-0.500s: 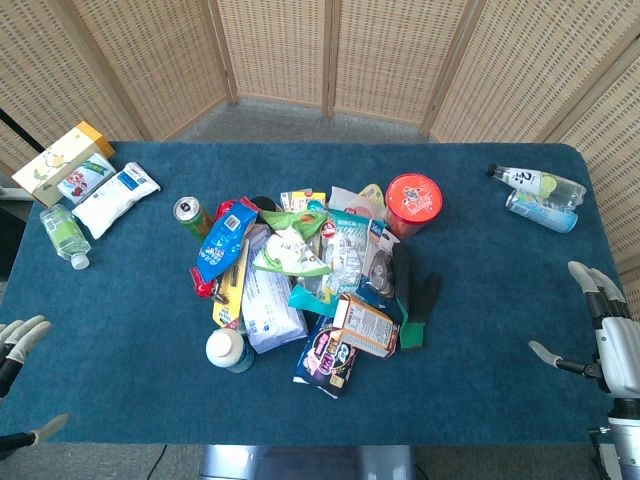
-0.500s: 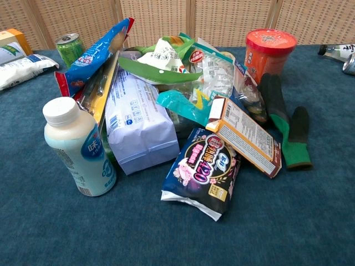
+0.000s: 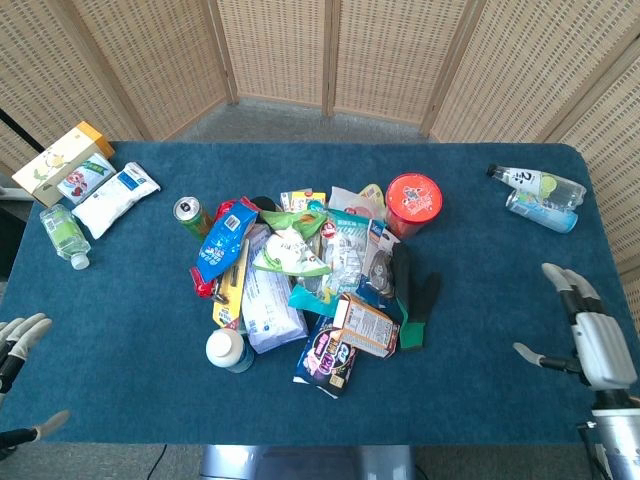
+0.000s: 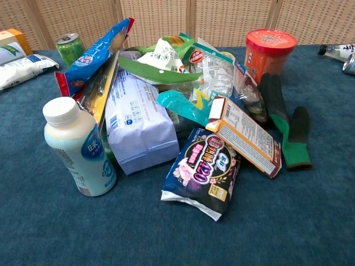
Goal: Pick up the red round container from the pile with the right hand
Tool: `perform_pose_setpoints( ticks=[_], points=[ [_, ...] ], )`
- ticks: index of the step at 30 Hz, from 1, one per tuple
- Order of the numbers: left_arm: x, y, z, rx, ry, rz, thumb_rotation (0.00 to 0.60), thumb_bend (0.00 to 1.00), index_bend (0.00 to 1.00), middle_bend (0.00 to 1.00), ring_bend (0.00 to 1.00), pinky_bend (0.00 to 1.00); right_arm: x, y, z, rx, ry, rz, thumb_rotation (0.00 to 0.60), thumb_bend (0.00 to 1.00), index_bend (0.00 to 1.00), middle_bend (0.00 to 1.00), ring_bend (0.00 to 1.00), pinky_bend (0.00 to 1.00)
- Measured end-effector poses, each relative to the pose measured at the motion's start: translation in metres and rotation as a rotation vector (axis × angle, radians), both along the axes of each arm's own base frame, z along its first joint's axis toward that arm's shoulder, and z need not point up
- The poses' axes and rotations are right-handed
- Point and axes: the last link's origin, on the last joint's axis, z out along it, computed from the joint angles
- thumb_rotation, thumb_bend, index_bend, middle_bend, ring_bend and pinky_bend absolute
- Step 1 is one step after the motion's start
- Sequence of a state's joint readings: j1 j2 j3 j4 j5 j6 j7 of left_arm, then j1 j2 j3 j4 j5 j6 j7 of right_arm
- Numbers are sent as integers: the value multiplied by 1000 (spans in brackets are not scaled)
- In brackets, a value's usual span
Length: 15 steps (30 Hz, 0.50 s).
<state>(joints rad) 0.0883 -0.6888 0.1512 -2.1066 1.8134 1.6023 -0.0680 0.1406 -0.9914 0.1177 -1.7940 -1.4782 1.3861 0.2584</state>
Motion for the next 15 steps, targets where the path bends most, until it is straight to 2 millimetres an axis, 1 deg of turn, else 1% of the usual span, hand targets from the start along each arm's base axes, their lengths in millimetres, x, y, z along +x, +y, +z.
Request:
perform_pose_setpoints(
  ticks=[2, 5, 11, 12, 14, 15],
  points=[
    [-1, 2, -1, -1, 4, 2, 600, 0, 57, 0, 0, 0, 5, -12, -3, 38, 2, 14, 600, 0, 0, 0, 0, 0],
    [-1, 4, -2, 2, 6, 6, 600, 0, 57, 0, 0, 0, 15, -37, -8, 101, 21, 37, 600, 0, 0, 0, 0, 0],
    [-4, 6, -2, 6, 11, 26, 600, 0, 57, 0, 0, 0, 41, -101, -19, 207, 91, 47, 600, 0, 0, 0, 0, 0],
    [-5, 7, -2, 7, 13, 32, 600, 0, 57, 0, 0, 0, 47, -115, -22, 223, 107, 46, 600, 0, 0, 0, 0, 0],
    [-7, 8, -3, 7, 16, 40, 600, 0, 57, 0, 0, 0, 55, -135, -26, 237, 135, 45, 600, 0, 0, 0, 0, 0],
    [-8, 9, -3, 7, 17, 45, 600, 0, 57, 0, 0, 0, 60, -148, -28, 240, 155, 46, 600, 0, 0, 0, 0, 0]
  ],
)
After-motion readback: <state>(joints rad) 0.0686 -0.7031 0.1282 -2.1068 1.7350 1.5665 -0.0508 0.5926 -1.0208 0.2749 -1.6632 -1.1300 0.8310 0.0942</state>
